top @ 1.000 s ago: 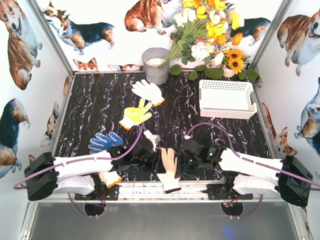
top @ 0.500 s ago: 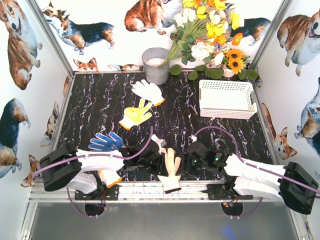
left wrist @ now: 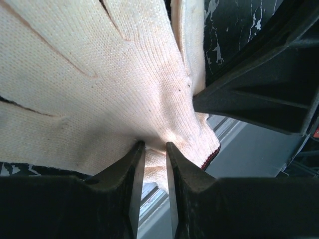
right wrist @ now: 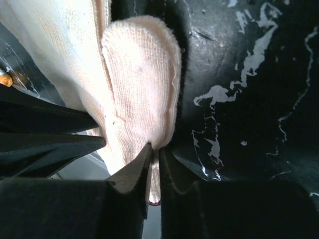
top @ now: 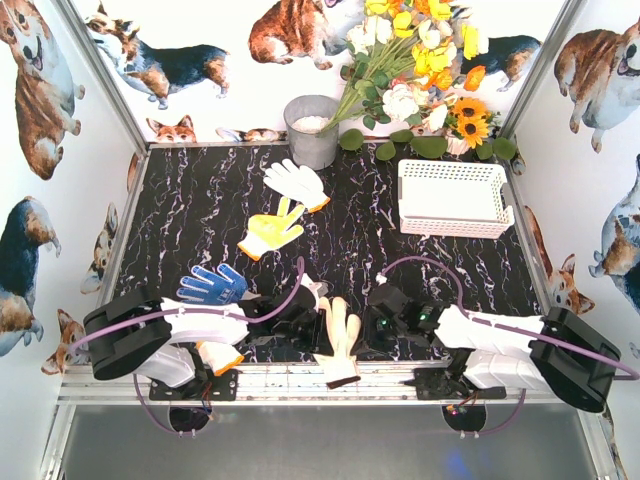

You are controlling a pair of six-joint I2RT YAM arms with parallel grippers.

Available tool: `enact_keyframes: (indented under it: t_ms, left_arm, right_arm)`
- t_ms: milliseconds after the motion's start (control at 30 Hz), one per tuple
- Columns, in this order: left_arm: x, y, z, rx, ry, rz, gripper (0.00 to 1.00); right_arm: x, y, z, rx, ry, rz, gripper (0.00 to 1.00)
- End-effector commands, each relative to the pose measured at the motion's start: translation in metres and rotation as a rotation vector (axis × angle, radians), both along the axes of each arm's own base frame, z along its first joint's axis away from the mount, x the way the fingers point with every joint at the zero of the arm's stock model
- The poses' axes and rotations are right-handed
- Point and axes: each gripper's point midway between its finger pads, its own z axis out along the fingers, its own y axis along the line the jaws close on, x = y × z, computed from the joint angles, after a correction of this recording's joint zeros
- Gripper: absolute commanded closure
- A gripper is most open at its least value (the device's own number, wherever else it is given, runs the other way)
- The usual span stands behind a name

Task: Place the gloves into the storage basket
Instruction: Pick up the glove from the center of the board.

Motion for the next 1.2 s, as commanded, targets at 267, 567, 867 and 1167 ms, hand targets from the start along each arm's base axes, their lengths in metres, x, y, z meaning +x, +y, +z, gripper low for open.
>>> enact_keyframes:
  t_ms: [267,567,867,1167]
  left_arm:
    - [0.04,0.019,-0.022,0.089,-0.109,0.033,0.8]
    - [0.093,0.019,-0.005,0.166,-0.27,-0.021,0.73]
    - [0.13,0.004,0.06,0.142,-0.559,-0.125,0.44]
    - [0.118,0.017,0.078,0.106,-0.726,-0.051,0.3]
  right_arm:
    - [0.056,0.011,0.006,0.016,-0.141,-0.198,1.0]
    - [0.083,-0.006,0.011,-0.05,-0.136,-0.292,1.0]
    - [0.092,-0.004,0.031,-0.101,-0.08,-0.3,1.0]
    - [0.099,0.015,0.048,-0.023,0.056,-0.374,1.0]
